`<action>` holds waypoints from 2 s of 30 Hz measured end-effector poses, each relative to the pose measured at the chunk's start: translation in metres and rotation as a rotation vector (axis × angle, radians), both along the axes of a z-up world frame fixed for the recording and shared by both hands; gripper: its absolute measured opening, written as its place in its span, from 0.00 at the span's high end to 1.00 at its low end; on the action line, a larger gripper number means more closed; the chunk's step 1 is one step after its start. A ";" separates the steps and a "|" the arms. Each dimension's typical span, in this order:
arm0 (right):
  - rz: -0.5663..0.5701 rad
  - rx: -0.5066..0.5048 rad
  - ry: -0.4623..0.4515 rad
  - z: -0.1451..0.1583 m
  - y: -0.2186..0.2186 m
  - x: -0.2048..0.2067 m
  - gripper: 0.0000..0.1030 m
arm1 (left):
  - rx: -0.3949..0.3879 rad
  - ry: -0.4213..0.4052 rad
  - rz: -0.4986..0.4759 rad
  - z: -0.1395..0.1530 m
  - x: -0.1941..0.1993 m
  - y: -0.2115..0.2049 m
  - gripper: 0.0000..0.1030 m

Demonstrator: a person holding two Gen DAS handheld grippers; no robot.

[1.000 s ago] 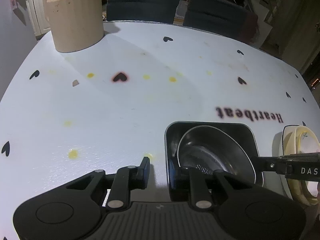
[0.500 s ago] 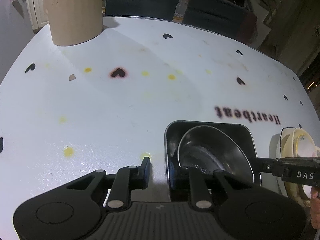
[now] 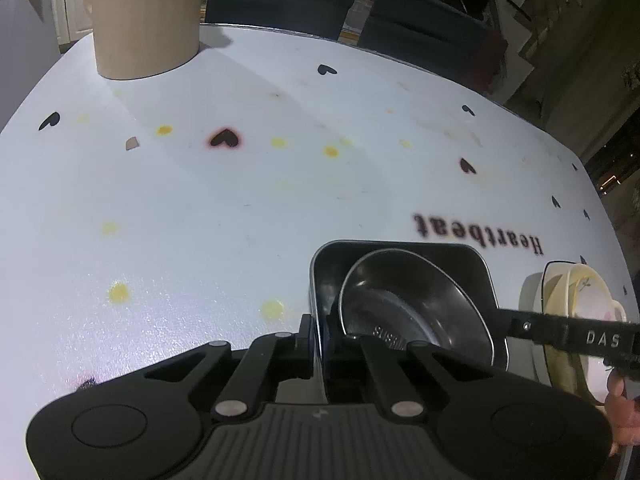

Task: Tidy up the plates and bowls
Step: 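Lift and carry the steel tray with both grippers onto the cream bowl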

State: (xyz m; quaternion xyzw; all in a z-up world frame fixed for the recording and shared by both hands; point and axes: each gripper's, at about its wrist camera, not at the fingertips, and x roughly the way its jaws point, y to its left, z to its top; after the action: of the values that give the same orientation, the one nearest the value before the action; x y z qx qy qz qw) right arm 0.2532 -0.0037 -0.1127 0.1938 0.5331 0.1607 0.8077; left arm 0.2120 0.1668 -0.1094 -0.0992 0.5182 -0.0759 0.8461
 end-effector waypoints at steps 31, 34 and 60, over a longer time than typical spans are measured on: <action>-0.121 0.157 -0.137 0.072 -0.132 -0.039 0.95 | -0.255 -0.138 0.086 0.060 -0.040 -0.090 0.92; -0.141 0.161 -0.142 0.072 -0.149 -0.047 0.95 | -0.269 -0.132 0.077 0.058 -0.040 -0.106 0.92; -0.240 0.085 -0.091 0.050 -0.239 -0.086 0.95 | -0.267 -0.052 -0.037 0.033 -0.035 -0.187 0.93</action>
State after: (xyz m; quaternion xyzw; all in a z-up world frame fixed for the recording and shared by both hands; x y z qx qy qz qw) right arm 0.1671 -0.2432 -0.0631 0.2828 0.4615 0.0940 0.8356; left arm 0.1773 -0.0199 -0.0760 -0.1994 0.4830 -0.1626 0.8369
